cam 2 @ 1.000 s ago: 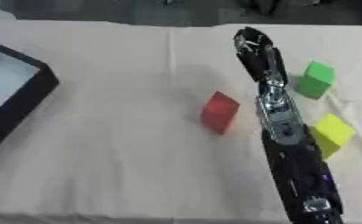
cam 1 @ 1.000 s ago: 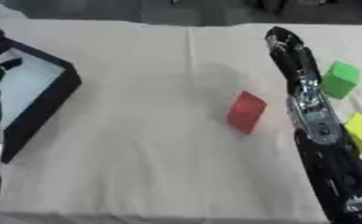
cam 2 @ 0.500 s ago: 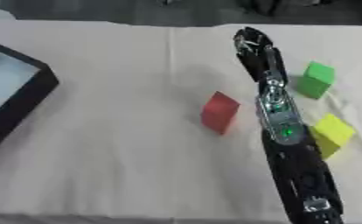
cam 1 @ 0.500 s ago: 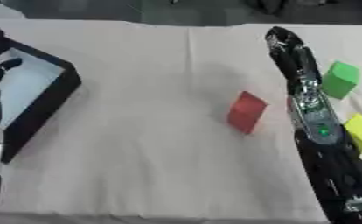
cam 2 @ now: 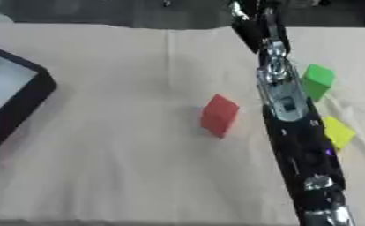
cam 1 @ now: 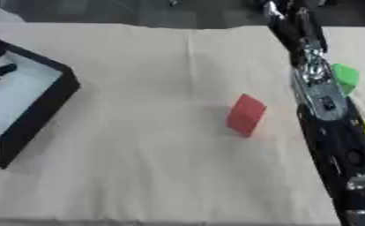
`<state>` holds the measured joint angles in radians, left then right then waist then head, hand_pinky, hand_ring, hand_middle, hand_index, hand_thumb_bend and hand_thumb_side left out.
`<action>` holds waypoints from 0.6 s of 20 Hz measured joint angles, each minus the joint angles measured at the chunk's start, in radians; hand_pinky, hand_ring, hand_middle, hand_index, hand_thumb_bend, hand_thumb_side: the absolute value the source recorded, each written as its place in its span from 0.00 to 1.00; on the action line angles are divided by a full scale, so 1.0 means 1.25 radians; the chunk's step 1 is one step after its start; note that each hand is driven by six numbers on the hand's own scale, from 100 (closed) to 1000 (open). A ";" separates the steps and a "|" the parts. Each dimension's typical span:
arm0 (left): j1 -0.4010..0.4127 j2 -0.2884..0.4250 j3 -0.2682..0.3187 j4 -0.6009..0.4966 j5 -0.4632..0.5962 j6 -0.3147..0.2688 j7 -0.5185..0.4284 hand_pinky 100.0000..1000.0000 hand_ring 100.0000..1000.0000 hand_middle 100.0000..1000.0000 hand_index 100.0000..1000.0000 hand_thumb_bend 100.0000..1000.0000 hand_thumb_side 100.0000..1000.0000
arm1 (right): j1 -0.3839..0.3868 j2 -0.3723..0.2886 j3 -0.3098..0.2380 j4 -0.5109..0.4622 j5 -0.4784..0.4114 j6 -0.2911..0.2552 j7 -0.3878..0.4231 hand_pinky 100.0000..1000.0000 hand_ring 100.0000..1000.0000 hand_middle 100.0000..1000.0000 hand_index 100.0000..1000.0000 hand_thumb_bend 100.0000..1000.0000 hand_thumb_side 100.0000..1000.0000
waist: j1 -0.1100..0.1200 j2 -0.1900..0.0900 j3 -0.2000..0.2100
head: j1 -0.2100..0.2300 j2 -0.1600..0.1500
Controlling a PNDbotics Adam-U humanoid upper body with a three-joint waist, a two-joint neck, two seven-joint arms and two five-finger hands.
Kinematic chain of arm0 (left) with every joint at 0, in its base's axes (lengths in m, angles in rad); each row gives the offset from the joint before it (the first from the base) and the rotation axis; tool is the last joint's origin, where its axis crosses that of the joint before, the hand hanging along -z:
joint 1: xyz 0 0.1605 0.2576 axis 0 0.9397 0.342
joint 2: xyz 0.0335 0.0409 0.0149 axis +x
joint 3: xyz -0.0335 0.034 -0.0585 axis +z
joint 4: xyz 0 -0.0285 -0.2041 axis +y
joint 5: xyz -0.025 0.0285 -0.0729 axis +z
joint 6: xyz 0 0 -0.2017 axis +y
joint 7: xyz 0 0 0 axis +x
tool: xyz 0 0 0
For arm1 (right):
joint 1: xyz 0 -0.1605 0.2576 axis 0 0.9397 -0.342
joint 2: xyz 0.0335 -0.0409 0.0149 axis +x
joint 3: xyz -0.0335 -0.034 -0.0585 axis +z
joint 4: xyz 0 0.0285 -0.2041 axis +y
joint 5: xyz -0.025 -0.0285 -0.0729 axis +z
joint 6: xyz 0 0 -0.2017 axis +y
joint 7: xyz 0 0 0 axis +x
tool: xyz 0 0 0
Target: Pick up the objects with one hand, pass them to the other hand, and then place them into the box on the other side of the table.
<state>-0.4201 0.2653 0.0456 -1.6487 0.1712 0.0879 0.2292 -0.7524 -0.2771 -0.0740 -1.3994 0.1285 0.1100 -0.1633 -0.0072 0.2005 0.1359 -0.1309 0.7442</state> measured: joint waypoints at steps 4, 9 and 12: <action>0.005 0.004 0.001 0.000 0.000 0.000 0.000 0.72 0.84 0.79 0.79 0.07 0.75 | -0.110 -0.106 0.040 0.090 0.032 0.077 0.073 0.85 0.83 0.77 0.86 0.00 0.49 | -0.001 0.000 -0.003 | -0.001 0.000; 0.011 0.010 0.002 0.003 0.000 0.000 0.001 0.72 0.84 0.79 0.79 0.07 0.75 | -0.208 -0.221 0.074 0.253 0.136 0.105 0.240 0.86 0.86 0.82 0.89 0.07 0.45 | -0.010 -0.001 -0.008 | 0.001 0.001; 0.013 0.014 0.003 0.004 0.000 0.000 0.001 0.72 0.84 0.79 0.78 0.07 0.75 | -0.234 -0.269 0.074 0.352 0.223 0.078 0.366 0.88 0.89 0.86 0.91 0.11 0.46 | -0.012 -0.002 -0.010 | -0.004 0.000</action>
<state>-0.4035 0.2834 0.0491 -1.6432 0.1707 0.0879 0.2305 -1.0455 -0.6137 0.0188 -0.9596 0.4073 0.2077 0.2944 -0.0221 0.1980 0.1230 -0.1354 0.7441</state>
